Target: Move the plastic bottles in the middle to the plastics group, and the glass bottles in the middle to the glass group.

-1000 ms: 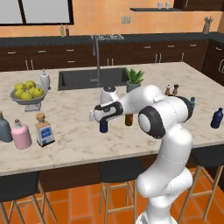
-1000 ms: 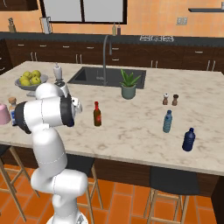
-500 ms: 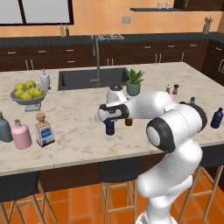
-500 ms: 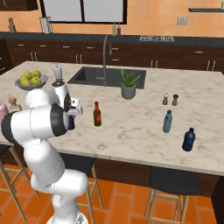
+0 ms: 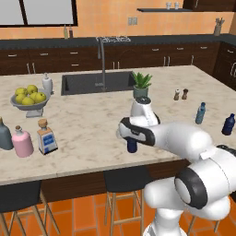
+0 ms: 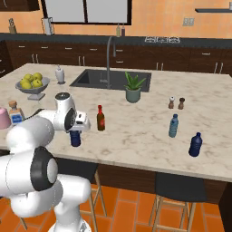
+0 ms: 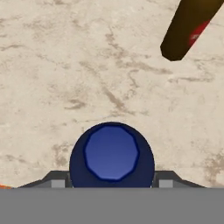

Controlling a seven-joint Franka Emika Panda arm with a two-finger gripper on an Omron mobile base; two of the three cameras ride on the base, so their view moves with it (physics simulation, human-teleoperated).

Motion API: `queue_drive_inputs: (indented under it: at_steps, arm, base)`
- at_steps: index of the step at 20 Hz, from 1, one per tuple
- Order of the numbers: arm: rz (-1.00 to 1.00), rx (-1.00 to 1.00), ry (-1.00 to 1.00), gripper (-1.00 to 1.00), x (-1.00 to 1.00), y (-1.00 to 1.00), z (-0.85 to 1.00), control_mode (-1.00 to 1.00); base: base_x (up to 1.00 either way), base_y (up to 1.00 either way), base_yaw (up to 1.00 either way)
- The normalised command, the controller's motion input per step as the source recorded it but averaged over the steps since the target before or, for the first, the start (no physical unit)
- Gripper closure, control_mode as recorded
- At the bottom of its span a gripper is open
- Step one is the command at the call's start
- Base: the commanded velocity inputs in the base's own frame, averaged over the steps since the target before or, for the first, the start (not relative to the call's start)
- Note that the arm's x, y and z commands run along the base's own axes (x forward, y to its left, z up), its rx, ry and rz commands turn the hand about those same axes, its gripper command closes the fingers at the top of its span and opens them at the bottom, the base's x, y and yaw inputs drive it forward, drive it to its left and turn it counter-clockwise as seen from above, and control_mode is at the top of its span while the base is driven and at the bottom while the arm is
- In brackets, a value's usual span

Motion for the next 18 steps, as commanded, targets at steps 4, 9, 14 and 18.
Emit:
queue_drive_inputs:
  at_steps: [4,9,14,18]
  arm:
    - [-0.04,0.0,0.0,1.0,-0.41,-0.95,0.13,-1.0]
    - [-0.06,0.0,0.0,1.0,-0.01,-0.98,0.41,-1.0]
    - [-0.04,0.0,0.0,1.0,0.0,-0.95,0.67,-1.0]
    - [-0.03,0.0,0.02,1.0,0.08,-0.93,0.52,-1.0]
  base:
    - [0.0,0.0,0.0]
    - [0.0,0.0,0.0]
    - [0.0,0.0,0.0]
    - [0.0,0.0,0.0]
